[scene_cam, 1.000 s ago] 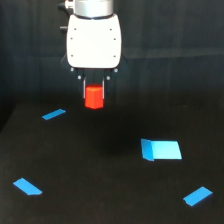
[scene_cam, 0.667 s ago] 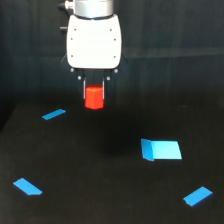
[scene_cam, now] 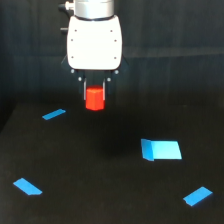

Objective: Pick up the red object from the table

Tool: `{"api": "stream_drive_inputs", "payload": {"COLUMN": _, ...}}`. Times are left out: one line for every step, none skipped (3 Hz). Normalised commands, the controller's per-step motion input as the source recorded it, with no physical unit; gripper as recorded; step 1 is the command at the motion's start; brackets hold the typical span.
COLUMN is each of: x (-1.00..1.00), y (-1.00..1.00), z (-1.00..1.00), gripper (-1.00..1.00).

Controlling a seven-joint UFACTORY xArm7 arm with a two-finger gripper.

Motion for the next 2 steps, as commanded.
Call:
{"api": "stream_drive_inputs", "payload": {"x": 0.04, "y": 0.02, "z": 0.01, "gripper": -0.93}}
{"api": "stream_drive_inputs", "payload": {"x": -0.03, "y": -0.07, "z": 0.00, "gripper": -0.97}}
